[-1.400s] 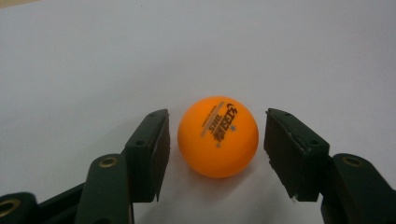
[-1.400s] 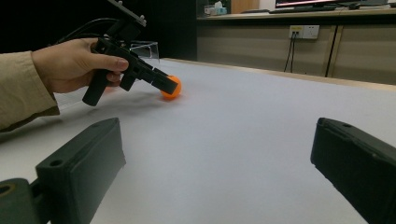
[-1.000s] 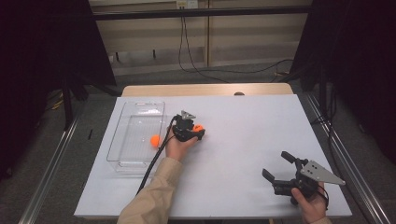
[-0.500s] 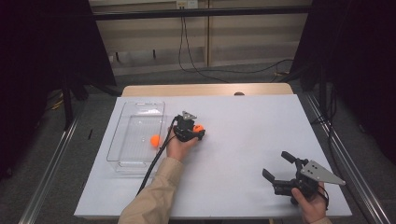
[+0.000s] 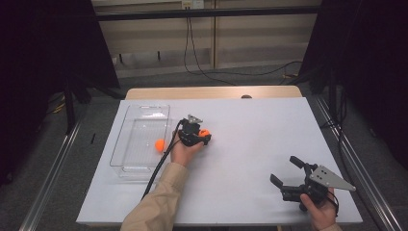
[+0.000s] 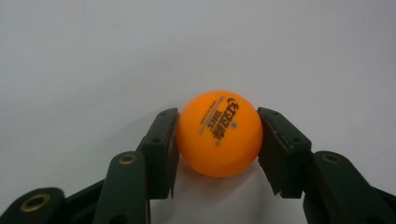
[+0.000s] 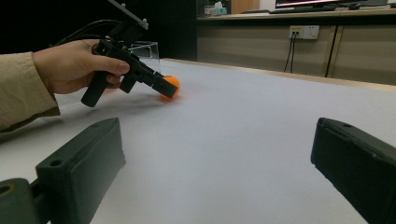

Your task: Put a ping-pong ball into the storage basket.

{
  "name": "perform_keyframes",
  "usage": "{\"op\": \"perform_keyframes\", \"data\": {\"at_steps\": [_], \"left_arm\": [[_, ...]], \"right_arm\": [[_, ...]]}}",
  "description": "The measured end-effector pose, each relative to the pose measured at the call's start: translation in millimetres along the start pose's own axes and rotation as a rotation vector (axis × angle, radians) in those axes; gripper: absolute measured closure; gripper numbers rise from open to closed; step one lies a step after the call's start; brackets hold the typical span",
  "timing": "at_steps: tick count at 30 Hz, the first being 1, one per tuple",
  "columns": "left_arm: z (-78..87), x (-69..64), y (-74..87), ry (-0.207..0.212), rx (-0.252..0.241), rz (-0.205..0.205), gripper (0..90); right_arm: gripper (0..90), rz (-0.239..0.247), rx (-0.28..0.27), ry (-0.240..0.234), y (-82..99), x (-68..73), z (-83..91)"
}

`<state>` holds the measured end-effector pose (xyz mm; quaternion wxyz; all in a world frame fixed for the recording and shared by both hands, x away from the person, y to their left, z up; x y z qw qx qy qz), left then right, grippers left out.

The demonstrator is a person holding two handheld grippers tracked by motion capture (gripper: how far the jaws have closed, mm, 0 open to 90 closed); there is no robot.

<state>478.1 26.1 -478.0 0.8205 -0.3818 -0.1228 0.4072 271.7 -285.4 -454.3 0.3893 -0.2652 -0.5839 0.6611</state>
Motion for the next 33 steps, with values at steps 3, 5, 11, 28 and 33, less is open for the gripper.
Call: {"op": "perform_keyframes", "data": {"at_steps": [3, 5, 11, 28, 33], "left_arm": [[2.0, 0.6, -0.3, 0.001, 0.007, 0.006, 50.9], [3.5, 0.5, -0.8, 0.004, 0.008, 0.002, 50.9], [8.1, -0.3, -1.4, 0.018, 0.025, -0.001, 50.9], [20.4, -6.5, -3.6, 0.076, 0.031, 0.015, 50.9], [24.9, -6.5, -4.5, 0.073, 0.032, 0.005, 50.9]], "right_arm": [[2.1, -0.001, 0.001, -0.001, 0.1, 0.2, -0.1], [2.1, 0.0, 0.001, -0.001, 0.1, 0.3, -0.1], [2.0, 0.0, 0.001, -0.001, 0.1, 0.3, -0.3], [2.0, 0.002, 0.002, -0.002, 0.4, 0.7, -0.8], [2.0, 0.002, 0.002, -0.001, 0.4, 0.5, -0.8]]}}
Point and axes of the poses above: each handheld gripper's, and its own axes: z roughly backward along the jaws, y roughly out of its underside, x roughly to its left, the point moved 3 cm from there along -z, roughly forward along the jaws, and after that the axes turned 1 degree about -y, right-handed, at the moved point
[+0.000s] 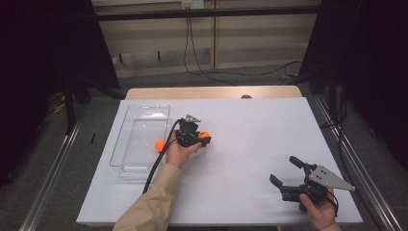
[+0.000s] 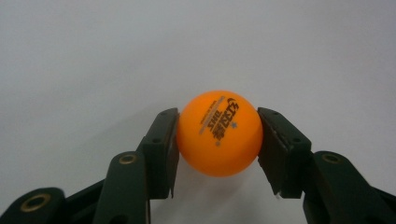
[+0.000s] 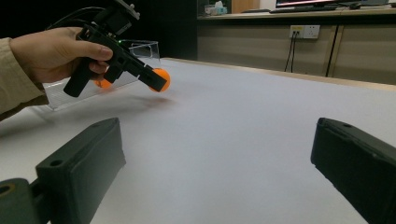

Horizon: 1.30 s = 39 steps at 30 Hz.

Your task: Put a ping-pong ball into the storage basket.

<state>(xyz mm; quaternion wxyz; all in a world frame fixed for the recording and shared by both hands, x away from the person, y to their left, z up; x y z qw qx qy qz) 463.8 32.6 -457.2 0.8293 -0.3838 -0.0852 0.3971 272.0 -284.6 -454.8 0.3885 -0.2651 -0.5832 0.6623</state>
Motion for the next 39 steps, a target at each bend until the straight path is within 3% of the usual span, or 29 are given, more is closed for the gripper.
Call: {"op": "perform_keyframes", "data": {"at_steps": [11, 39], "left_arm": [[9.9, 0.3, -1.6, 0.006, 0.006, -0.015, 51.0], [31.5, 3.6, -6.3, 0.023, -0.006, 0.017, 50.9]], "right_arm": [[2.0, 0.002, 0.0, -0.002, 0.0, 0.3, 0.0], [2.1, 0.003, -0.001, -0.004, -0.1, 0.6, -0.1]]}}
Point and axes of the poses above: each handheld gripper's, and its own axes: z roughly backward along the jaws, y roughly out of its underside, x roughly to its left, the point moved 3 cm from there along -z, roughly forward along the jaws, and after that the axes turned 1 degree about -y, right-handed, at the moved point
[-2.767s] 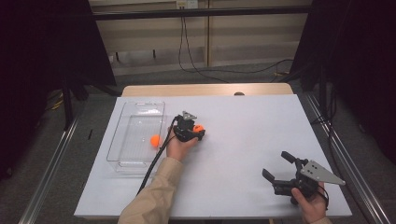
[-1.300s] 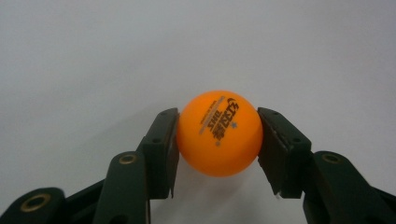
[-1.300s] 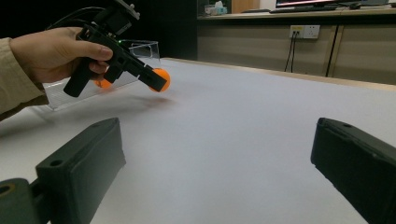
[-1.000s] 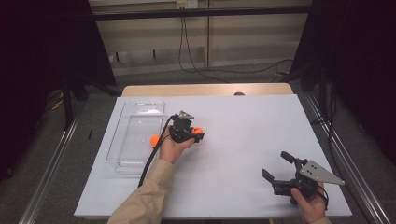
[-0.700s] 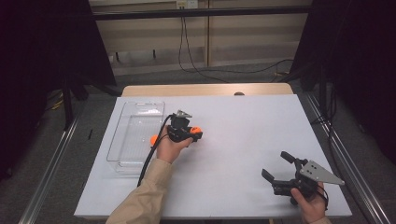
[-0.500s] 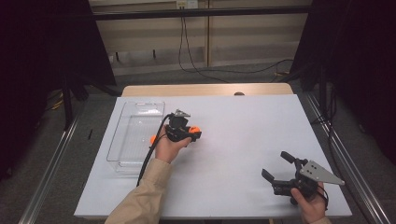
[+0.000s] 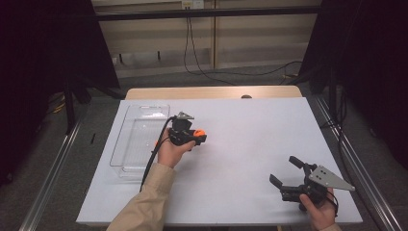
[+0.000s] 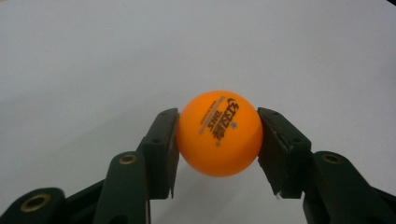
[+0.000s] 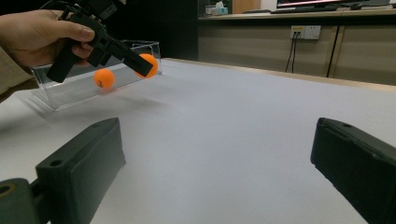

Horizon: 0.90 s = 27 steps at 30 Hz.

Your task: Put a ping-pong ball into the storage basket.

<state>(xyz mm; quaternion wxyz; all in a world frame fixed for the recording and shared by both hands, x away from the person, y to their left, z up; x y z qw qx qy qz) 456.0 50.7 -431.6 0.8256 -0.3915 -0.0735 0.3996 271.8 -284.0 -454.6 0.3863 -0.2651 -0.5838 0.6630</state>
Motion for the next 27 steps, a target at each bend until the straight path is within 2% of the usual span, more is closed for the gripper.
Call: {"op": "perform_keyframes", "data": {"at_steps": [27], "left_arm": [[13.4, 7.4, -2.9, -0.001, -0.014, 0.029, 51.0]], "right_arm": [[2.0, 0.001, 0.0, -0.002, -0.1, 0.2, -0.1]]}}
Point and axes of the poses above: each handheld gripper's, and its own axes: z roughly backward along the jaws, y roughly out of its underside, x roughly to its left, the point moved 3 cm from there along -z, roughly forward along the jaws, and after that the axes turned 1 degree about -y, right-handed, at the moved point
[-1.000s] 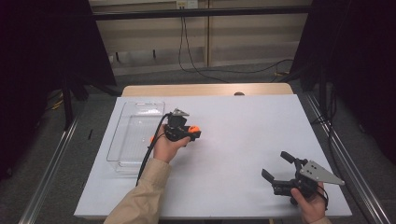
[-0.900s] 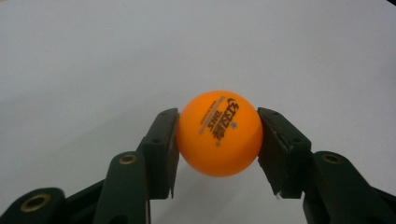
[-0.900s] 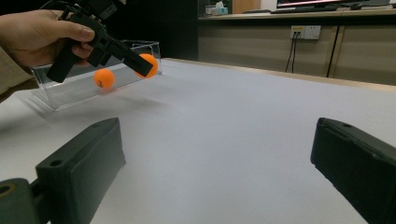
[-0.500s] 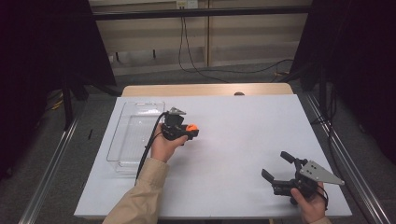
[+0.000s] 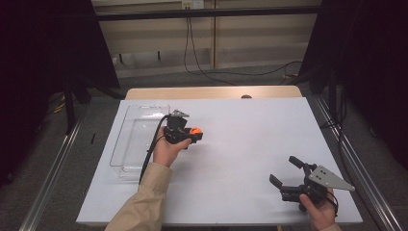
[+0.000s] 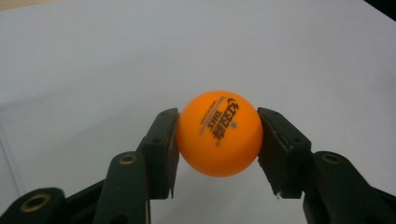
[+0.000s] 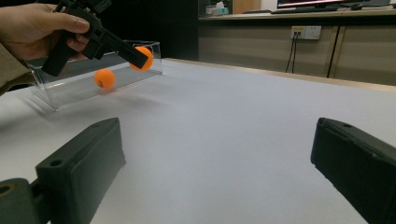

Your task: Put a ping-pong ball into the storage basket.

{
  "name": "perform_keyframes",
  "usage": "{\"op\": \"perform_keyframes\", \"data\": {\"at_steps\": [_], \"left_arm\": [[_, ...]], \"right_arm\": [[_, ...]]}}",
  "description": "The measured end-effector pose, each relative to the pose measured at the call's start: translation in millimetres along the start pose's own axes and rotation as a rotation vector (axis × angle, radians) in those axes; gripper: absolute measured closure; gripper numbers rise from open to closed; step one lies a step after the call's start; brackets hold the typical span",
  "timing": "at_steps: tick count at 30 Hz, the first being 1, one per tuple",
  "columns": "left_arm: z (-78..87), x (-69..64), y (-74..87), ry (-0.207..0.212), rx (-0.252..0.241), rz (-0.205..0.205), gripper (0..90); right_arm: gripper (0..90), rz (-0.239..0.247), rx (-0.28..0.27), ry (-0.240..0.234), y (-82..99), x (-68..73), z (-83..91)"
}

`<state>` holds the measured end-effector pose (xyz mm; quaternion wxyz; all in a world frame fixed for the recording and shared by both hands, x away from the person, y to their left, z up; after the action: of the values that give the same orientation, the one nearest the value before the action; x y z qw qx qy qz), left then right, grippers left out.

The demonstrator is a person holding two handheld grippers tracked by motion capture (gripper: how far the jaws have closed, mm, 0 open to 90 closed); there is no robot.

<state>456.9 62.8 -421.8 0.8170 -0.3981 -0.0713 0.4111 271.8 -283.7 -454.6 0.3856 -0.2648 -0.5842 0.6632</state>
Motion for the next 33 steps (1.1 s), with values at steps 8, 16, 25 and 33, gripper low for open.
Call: {"op": "perform_keyframes", "data": {"at_steps": [8, 16, 25, 33], "left_arm": [[2.6, 0.8, -0.5, 0.002, -0.003, 0.004, 51.0], [5.2, 4.5, -0.8, 0.003, -0.001, 0.011, 50.9], [7.2, 4.3, -1.9, 0.006, -0.012, 0.023, 51.0], [10.6, 2.2, -3.8, 0.019, -0.005, 0.03, 50.9]], "right_arm": [[2.0, -0.001, 0.0, 0.0, 0.0, 0.1, -0.1], [2.0, -0.001, 0.0, -0.001, 0.0, 0.3, -0.1], [2.0, -0.001, -0.001, -0.001, -0.1, 0.1, 0.0], [2.0, -0.002, -0.002, -0.001, -0.1, 0.2, -0.2]]}}
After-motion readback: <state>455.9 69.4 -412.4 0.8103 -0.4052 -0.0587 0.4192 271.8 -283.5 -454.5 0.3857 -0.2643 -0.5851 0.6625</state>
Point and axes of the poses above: each handheld gripper's, and its own axes: z roughly backward along the jaws, y roughly out of its underside, x roughly to its left, the point moved 3 cm from there along -z, roughly forward along the jaws, and after that the axes turned 1 degree about -y, right-handed, at the moved point
